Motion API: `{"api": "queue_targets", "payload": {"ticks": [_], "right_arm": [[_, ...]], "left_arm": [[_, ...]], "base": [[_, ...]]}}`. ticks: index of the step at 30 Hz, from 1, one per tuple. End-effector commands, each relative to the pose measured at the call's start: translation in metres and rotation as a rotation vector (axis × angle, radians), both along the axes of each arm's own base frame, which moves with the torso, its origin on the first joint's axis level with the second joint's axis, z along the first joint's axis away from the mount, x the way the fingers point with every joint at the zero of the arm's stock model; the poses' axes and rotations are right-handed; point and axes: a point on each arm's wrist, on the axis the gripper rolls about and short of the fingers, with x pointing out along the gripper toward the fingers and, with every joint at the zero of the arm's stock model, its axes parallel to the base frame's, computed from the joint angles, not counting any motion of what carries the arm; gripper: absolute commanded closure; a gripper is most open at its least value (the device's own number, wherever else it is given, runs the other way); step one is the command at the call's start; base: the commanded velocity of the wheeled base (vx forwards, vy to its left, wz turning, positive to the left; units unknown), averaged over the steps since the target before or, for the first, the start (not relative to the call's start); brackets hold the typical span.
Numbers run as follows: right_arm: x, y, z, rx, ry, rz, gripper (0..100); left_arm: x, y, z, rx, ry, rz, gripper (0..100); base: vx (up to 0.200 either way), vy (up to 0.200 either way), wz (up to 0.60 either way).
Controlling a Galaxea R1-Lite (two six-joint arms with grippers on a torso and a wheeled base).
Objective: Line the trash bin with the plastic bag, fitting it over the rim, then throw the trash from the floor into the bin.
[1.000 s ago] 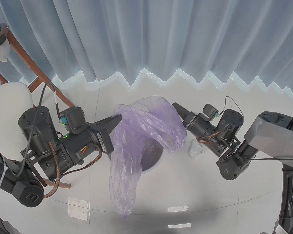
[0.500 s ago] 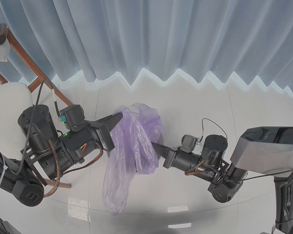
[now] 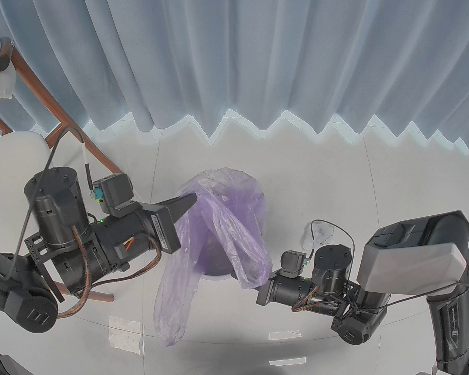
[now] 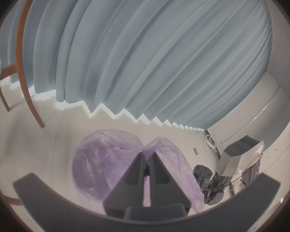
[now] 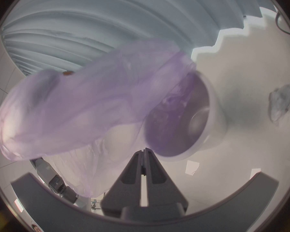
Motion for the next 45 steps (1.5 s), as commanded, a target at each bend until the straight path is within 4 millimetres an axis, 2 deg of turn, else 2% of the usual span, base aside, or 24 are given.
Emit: {"api": "queue_targets", "payload": {"ticks": [1,2,4,8,11,13,15,16,18,20,22,24,25,30,33,37,42,45], "right_arm": [[-0.002,-0.028,0.027,0.021,-0.027,-0.056,100],[-0.001,-0.029,0.028,0.022,-0.028,-0.059,100],[0.004,-0.050,0.044,0.029,-0.064,-0.115,100],[0.021,-0.075,0.051,-0.008,-0.159,-0.194,100],[0.044,-0.085,0.058,-0.012,-0.258,-0.244,100],[0.061,-0.077,0.060,0.014,-0.309,-0.252,100],[0.068,-0.070,0.064,0.035,-0.340,-0.244,100],[0.068,-0.069,0.064,0.037,-0.342,-0.242,100],[0.061,-0.048,0.067,0.063,-0.347,-0.188,100],[0.059,-0.041,0.068,0.071,-0.353,-0.169,100],[0.064,-0.022,0.069,0.095,-0.392,-0.137,100],[0.068,-0.016,0.070,0.109,-0.410,-0.136,100],[0.076,-0.005,0.066,0.126,-0.432,-0.129,100],[0.098,0.012,0.054,0.164,-0.471,-0.131,100],[0.095,0.026,0.048,0.186,-0.452,-0.107,100],[0.078,0.041,0.035,0.175,-0.394,-0.056,100],[0.054,0.040,0.021,0.117,-0.314,-0.006,100],[0.041,0.031,0.016,0.081,-0.265,0.033,100]], "left_arm": [[-0.015,0.004,0.014,-0.025,-0.015,-0.022,100],[-0.015,0.004,0.014,-0.025,-0.015,-0.022,100],[-0.014,0.004,0.012,-0.018,-0.011,-0.020,100],[-0.016,0.004,0.005,0.001,0.011,-0.024,100],[-0.019,0.002,0.005,0.001,0.012,-0.039,100],[-0.019,0.002,0.003,0.003,0.015,-0.042,100],[-0.019,0.002,0.001,0.008,0.023,-0.040,100],[-0.019,0.002,0.001,0.010,0.023,-0.041,100],[-0.020,0.002,-0.001,0.014,0.028,-0.042,100],[-0.020,0.002,-0.001,0.013,0.027,-0.042,100],[-0.020,0.003,0.000,0.011,0.025,-0.044,100],[-0.020,0.003,0.000,0.011,0.025,-0.042,100],[-0.020,0.002,0.000,0.012,0.026,-0.044,100],[-0.023,0.000,0.000,0.010,0.026,-0.060,100],[-0.023,-0.001,0.001,0.009,0.024,-0.062,100],[-0.022,-0.001,-0.001,0.011,0.029,-0.060,100],[-0.022,0.000,0.000,0.010,0.028,-0.059,100],[-0.020,0.000,0.000,0.008,0.028,-0.052,100]], "base": [[0.000,0.000,0.00],[0.000,0.000,0.00],[0.000,0.000,0.00],[0.000,0.000,0.00],[0.000,0.000,0.00],[0.000,0.000,0.00],[0.000,0.000,0.00],[0.000,0.000,0.00],[0.000,0.000,0.00],[0.000,0.000,0.00],[0.000,0.000,0.00],[0.000,0.000,0.00],[0.000,0.000,0.00],[0.000,0.000,0.00],[0.000,0.000,0.00],[0.000,0.000,0.00],[0.000,0.000,0.00],[0.000,0.000,0.00]]}}
